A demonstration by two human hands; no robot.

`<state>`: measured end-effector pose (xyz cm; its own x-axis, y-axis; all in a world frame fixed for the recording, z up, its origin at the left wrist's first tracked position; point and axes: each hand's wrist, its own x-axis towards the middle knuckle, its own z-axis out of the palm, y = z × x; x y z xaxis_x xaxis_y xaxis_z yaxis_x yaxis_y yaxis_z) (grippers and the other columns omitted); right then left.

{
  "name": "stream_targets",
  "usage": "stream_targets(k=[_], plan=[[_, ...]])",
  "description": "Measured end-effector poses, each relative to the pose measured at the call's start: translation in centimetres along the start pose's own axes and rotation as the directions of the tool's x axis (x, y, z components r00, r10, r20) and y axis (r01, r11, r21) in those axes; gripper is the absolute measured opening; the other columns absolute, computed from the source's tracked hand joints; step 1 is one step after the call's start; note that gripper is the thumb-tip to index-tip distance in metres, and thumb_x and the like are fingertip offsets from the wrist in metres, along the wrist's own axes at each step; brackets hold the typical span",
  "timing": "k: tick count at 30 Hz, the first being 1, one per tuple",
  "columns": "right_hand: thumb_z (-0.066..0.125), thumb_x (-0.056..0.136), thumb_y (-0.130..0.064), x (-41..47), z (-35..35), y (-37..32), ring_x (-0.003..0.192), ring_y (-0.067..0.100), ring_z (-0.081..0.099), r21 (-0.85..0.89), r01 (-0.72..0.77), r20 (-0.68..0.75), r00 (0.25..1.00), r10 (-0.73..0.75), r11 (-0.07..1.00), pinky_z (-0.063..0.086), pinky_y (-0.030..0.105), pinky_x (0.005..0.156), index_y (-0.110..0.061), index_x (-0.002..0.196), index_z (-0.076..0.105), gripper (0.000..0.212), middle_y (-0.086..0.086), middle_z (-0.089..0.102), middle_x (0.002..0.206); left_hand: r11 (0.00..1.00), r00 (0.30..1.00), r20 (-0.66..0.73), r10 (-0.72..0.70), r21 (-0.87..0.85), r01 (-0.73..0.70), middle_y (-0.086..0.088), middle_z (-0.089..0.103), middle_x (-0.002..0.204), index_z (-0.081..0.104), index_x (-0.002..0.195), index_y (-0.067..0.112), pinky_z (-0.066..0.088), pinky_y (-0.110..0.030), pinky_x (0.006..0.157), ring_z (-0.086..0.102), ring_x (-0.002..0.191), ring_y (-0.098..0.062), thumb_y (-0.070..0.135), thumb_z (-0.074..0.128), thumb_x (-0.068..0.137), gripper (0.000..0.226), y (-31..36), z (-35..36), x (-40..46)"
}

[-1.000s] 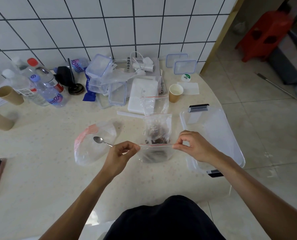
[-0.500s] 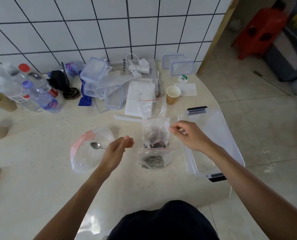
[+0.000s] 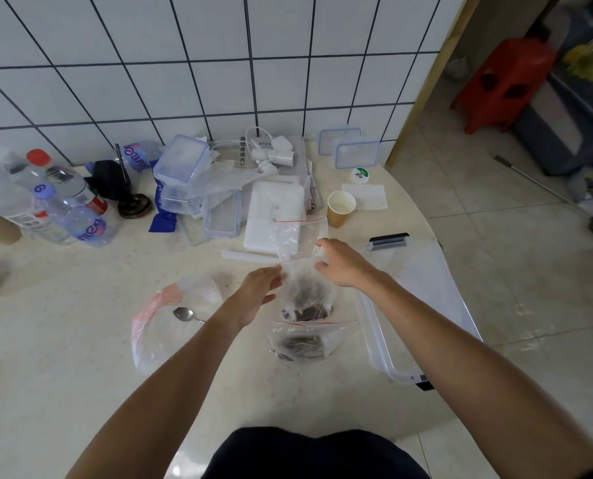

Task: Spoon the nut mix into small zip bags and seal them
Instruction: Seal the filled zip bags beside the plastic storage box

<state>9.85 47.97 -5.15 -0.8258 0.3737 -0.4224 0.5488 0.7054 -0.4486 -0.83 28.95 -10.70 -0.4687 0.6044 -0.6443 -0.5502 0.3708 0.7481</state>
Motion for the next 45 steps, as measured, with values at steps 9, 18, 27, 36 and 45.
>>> stream_targets(k=[9, 18, 27, 36, 45], plan=[[0.087, 0.078, -0.036, -0.9, 0.0, -1.0, 0.094, 0.013, 0.064, 0.132, 0.119, 0.012, 0.993, -0.121, 0.984, 0.050, 0.029, 0.077, -0.020, 0.084, 0.073, 0.022, -0.012, 0.065, 0.092, 0.904, 0.919, -0.044, 0.393, 0.200, -0.377, 0.007, 0.080, 0.091, 0.080, 0.082, 0.024, 0.053, -0.016, 0.081, 0.071, 0.086, -0.005, 0.013, 0.081, 0.088, 0.013, 0.4, -0.5, -1.7], [0.074, 0.091, -0.022, -3.1, 1.4, -2.5, 0.083, 0.011, 0.068, 0.118, 0.238, 0.033, 0.969, -0.243, 0.964, 0.054, 0.029, 0.077, -0.024, 0.086, 0.074, 0.006, -0.013, 0.068, 0.082, 0.798, 0.867, -0.009, 0.499, 0.397, -0.454, 0.007, 0.080, 0.098, 0.078, 0.085, 0.023, 0.058, -0.020, 0.082, 0.075, 0.087, -0.011, 0.019, 0.083, 0.087, 0.007, -0.6, -1.2, -4.8], [0.071, 0.094, -0.025, -4.1, 2.4, -3.1, 0.090, 0.014, 0.068, 0.129, 0.271, -0.057, 0.962, -0.265, 0.954, 0.056, 0.036, 0.084, -0.013, 0.100, 0.075, 0.014, -0.003, 0.073, 0.098, 0.836, 0.877, -0.060, 0.477, 0.340, -0.431, 0.010, 0.080, 0.092, 0.081, 0.086, 0.024, 0.055, -0.016, 0.080, 0.075, 0.087, -0.008, 0.022, 0.082, 0.087, 0.002, -1.9, -1.7, -5.1], [0.070, 0.094, -0.025, -4.0, 3.2, -3.9, 0.087, 0.015, 0.067, 0.130, 0.303, -0.135, 0.949, -0.286, 0.944, 0.057, 0.042, 0.083, -0.016, 0.094, 0.075, 0.011, -0.003, 0.072, 0.094, 0.836, 0.867, -0.072, 0.493, 0.316, -0.449, 0.010, 0.081, 0.092, 0.082, 0.086, 0.028, 0.054, -0.017, 0.082, 0.075, 0.088, -0.008, 0.023, 0.080, 0.089, 0.007, -2.0, -1.1, -5.3], [0.062, 0.099, -0.025, -4.1, 3.3, -3.9, 0.085, 0.016, 0.064, 0.000, 0.331, -0.136, 0.935, -0.328, 0.944, 0.052, 0.034, 0.076, -0.015, 0.098, 0.073, 0.015, -0.003, 0.072, 0.096, 0.790, 0.850, -0.054, 0.524, 0.405, -0.461, 0.012, 0.079, 0.091, 0.080, 0.087, 0.028, 0.055, -0.036, 0.093, 0.073, 0.089, -0.007, 0.028, 0.078, 0.091, 0.005, -1.7, -0.6, -5.3]])
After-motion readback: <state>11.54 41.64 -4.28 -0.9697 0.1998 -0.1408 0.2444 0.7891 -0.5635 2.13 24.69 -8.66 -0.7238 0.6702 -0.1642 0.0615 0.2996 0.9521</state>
